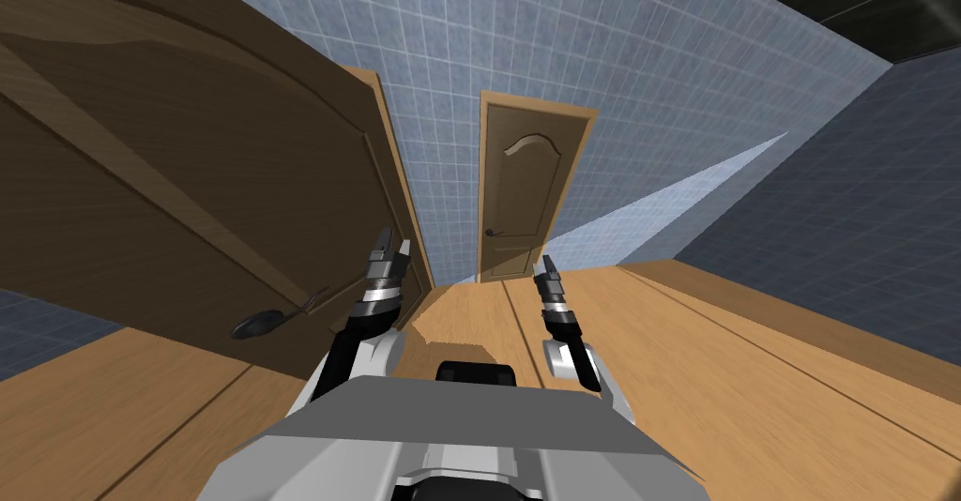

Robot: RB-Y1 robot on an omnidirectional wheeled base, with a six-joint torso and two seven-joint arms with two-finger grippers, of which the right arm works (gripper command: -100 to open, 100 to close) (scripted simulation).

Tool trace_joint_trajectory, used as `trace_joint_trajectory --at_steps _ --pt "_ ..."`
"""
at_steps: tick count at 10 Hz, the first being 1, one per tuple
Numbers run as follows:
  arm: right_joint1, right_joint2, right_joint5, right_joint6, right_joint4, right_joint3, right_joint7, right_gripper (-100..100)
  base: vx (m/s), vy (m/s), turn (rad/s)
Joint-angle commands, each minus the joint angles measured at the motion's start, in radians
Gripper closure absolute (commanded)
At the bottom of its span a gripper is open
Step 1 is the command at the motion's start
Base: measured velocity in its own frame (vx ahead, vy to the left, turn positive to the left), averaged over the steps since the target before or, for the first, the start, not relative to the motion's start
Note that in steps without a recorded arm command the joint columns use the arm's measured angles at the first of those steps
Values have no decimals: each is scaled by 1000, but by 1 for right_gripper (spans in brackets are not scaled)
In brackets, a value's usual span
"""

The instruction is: Pull the door open

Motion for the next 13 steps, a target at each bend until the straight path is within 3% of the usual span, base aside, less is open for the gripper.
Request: trace_joint_trajectory --at_steps 1,13 --pt "-14 -6 6 -8 39 -1 -6 -100 104 33 22" --pt "-127 -73 42 -68 348 -33 -73 -100 103 30 25"
